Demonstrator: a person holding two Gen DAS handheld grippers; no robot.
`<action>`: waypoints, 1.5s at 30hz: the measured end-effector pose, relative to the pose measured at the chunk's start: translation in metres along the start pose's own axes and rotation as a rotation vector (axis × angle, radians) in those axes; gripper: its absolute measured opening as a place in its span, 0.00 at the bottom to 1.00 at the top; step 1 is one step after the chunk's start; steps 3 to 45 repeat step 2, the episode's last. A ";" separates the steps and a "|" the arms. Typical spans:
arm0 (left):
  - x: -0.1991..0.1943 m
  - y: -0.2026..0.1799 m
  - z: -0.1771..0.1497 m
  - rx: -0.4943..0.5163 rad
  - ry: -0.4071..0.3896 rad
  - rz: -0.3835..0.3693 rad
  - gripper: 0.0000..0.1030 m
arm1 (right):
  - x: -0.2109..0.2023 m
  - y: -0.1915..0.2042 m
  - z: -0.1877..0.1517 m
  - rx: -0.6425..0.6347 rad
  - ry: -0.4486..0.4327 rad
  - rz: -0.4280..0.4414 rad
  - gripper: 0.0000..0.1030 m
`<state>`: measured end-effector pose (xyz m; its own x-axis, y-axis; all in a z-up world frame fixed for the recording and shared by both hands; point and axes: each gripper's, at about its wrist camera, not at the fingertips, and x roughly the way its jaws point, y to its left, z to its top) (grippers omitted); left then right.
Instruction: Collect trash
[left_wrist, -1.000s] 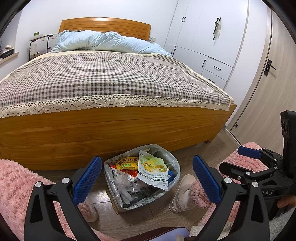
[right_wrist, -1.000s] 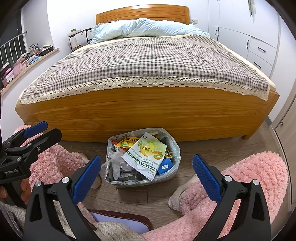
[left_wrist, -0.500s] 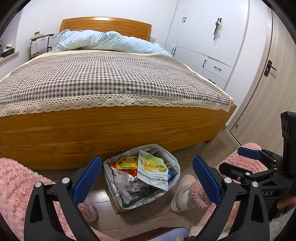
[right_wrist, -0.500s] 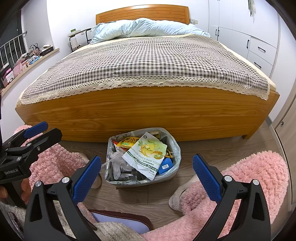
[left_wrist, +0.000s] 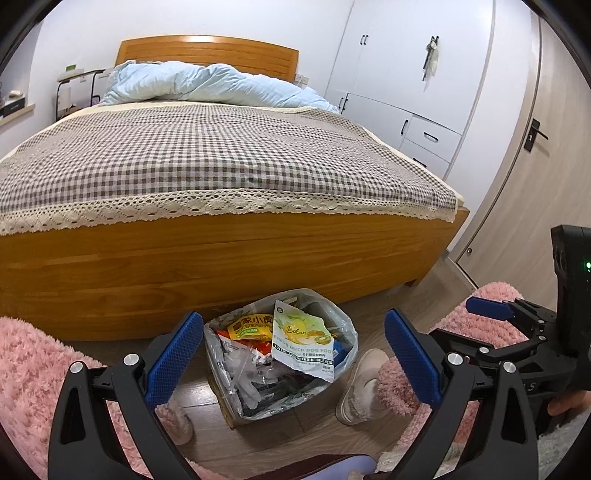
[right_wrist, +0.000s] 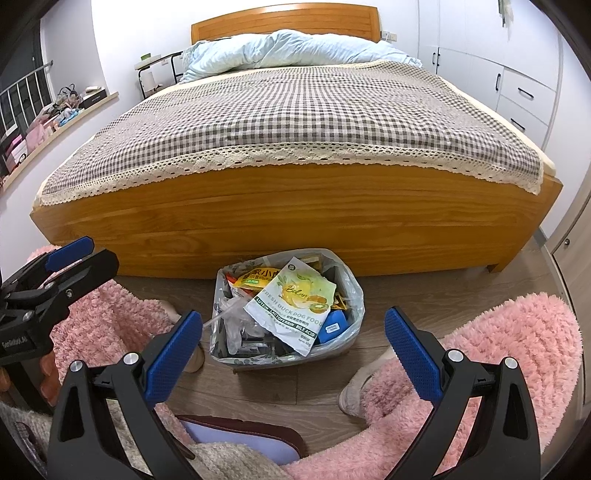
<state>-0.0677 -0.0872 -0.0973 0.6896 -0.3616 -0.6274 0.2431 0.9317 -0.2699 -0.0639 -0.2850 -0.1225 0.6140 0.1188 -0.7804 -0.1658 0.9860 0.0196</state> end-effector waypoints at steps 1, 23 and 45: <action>0.001 0.000 0.000 0.001 0.000 -0.002 0.93 | 0.002 0.000 0.001 0.001 0.002 0.002 0.92; 0.002 0.001 0.001 0.000 0.001 -0.002 0.93 | 0.003 -0.001 0.002 0.002 0.004 0.003 0.92; 0.002 0.001 0.001 0.000 0.001 -0.002 0.93 | 0.003 -0.001 0.002 0.002 0.004 0.003 0.92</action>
